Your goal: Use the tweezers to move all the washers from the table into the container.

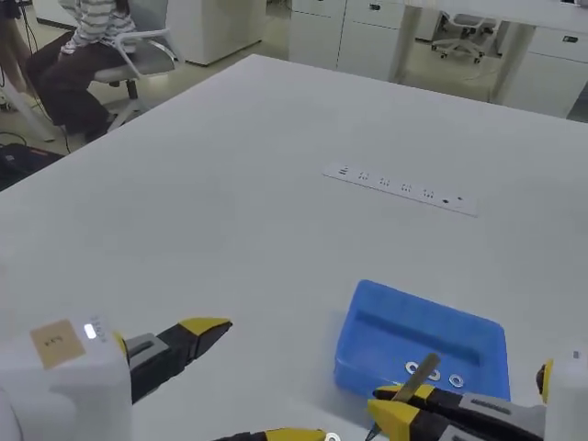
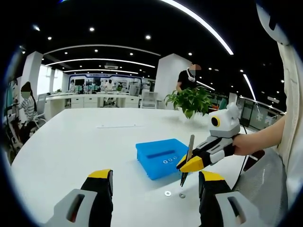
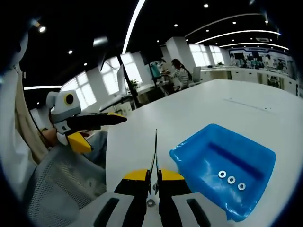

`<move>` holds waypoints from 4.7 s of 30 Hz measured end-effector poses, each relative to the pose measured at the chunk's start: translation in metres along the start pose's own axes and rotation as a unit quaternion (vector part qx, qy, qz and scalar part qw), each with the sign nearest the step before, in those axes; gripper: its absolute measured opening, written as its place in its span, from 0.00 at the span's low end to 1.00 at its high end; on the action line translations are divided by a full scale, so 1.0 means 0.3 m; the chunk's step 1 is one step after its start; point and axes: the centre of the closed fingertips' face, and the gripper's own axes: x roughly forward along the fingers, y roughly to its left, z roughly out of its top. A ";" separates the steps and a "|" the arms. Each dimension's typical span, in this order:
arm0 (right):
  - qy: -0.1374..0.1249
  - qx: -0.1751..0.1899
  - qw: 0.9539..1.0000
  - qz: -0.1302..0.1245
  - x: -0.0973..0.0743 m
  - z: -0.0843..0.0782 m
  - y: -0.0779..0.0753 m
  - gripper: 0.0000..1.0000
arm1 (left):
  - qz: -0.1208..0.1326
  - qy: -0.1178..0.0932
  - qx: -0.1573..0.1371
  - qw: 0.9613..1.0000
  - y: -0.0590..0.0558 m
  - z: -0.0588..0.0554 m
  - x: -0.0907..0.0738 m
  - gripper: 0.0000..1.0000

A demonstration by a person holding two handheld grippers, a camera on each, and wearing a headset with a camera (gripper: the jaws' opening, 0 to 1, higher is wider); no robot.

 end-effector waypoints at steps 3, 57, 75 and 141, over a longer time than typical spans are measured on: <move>0.008 0.014 1.000 0.008 0.011 -0.032 0.004 0.04 | 0.000 0.000 0.000 1.000 0.000 0.000 0.000 0.75; 0.074 -0.129 0.989 0.020 0.057 -0.108 0.082 0.03 | -0.004 -0.007 -0.009 1.000 -0.005 0.008 -0.004 0.74; -0.025 0.081 0.996 0.017 -0.035 0.053 -0.024 0.03 | -0.002 -0.012 -0.025 1.000 0.005 0.010 -0.001 0.73; -0.013 0.057 0.997 -0.059 0.059 0.144 -0.340 0.03 | 0.008 0.016 -0.004 1.000 0.014 -0.022 0.007 0.76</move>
